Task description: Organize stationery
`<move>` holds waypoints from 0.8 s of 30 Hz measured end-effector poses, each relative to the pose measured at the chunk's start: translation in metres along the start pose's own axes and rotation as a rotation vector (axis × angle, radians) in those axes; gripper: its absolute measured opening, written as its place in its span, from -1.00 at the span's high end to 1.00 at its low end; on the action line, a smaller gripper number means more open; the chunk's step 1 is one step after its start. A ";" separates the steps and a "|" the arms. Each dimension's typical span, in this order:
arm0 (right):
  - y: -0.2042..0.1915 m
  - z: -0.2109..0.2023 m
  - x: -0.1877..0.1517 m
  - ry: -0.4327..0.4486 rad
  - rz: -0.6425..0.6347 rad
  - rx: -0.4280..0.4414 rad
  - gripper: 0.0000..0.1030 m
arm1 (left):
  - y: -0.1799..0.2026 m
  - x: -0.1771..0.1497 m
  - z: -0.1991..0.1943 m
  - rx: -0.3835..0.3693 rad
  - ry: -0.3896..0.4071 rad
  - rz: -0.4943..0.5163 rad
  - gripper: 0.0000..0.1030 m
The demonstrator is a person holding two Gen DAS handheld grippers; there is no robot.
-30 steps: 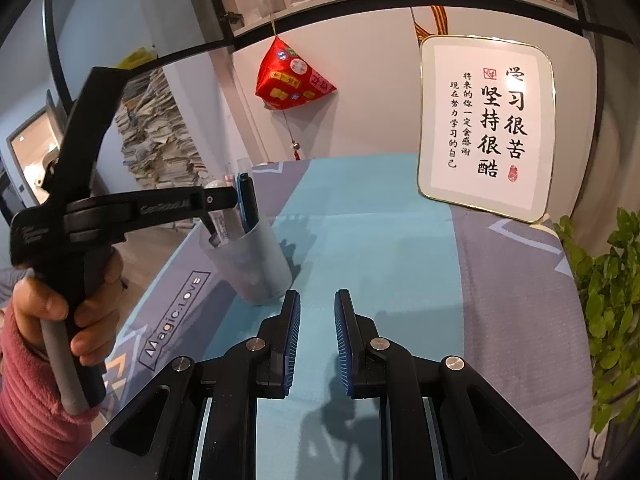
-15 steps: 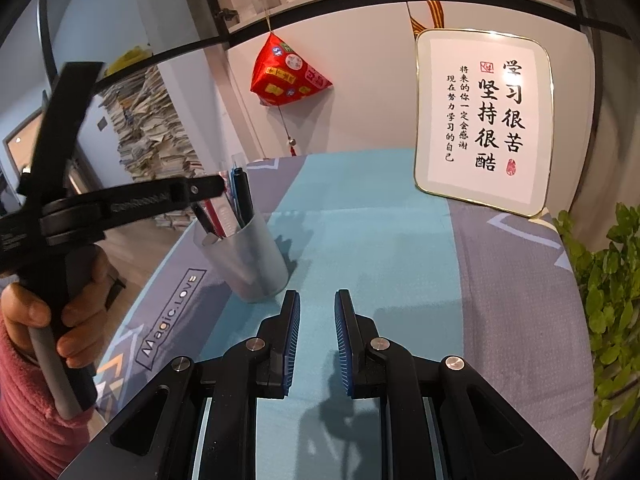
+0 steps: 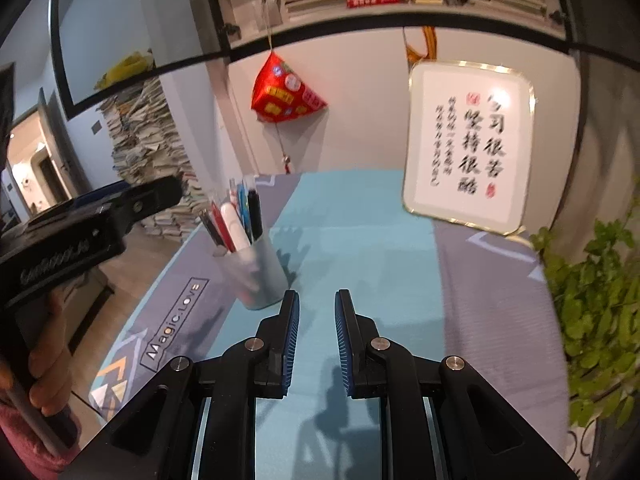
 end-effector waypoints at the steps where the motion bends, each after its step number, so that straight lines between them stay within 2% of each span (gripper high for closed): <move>1: -0.001 -0.007 0.003 0.012 -0.003 -0.018 0.66 | 0.001 0.001 -0.007 0.006 0.014 0.001 -0.43; 5: -0.001 -0.031 0.013 0.058 -0.012 -0.057 0.65 | 0.004 0.000 -0.030 0.006 0.045 -0.006 -0.53; 10: -0.008 -0.067 0.028 0.112 -0.030 -0.134 0.65 | 0.002 0.002 -0.056 0.001 0.065 -0.033 -0.55; 15: -0.016 -0.102 0.041 0.161 -0.031 -0.174 0.65 | 0.003 0.004 -0.082 0.006 0.100 -0.050 -0.63; 17: -0.020 -0.118 0.043 0.182 -0.027 -0.173 0.56 | 0.002 0.004 -0.093 0.006 0.117 -0.062 -0.67; 19: -0.024 -0.131 0.045 0.208 -0.030 -0.173 0.14 | 0.002 0.004 -0.106 0.002 0.137 -0.067 -0.69; 24: -0.032 -0.156 0.046 0.245 -0.040 -0.197 0.13 | 0.004 0.004 -0.130 0.013 0.177 -0.061 -0.75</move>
Point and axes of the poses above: each gripper's, at about its wrist camera, not at the fingertips, and z roughly the way its jaws point, y to its right, x to its top, the point moved 1 cm from there along z, roughly the way its jaws point, and after that the axes turned 14 degrees about y, right-handed, at the moved point
